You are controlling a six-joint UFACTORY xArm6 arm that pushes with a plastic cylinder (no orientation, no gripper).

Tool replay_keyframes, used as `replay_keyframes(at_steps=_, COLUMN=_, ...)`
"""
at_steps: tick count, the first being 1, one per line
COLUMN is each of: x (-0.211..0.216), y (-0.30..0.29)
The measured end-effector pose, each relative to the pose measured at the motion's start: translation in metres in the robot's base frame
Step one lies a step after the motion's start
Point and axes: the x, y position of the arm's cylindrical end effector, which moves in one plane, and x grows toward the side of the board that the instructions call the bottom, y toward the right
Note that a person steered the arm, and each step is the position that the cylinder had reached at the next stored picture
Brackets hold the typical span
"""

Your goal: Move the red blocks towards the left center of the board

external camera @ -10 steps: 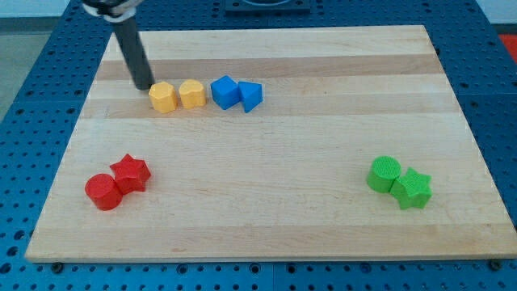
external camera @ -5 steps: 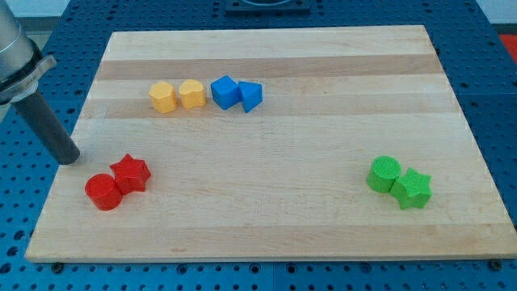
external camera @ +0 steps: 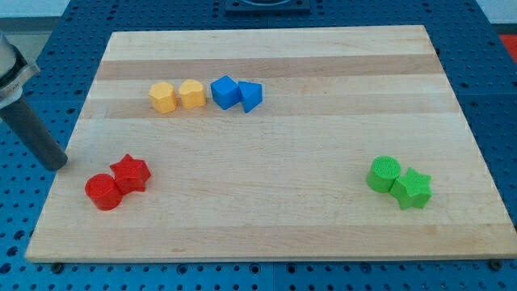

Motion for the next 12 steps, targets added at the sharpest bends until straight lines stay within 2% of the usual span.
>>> replay_keyframes(at_steps=3, x=-0.002, y=0.003)
replay_keyframes(at_steps=6, x=0.071, y=0.010)
replay_keyframes(at_steps=7, x=0.082, y=0.046)
replay_keyframes(at_steps=8, x=0.074, y=0.085)
replay_keyframes(at_steps=9, x=0.043, y=0.116)
replay_keyframes(at_steps=11, x=0.052, y=0.166)
replay_keyframes(at_steps=12, x=0.012, y=0.156)
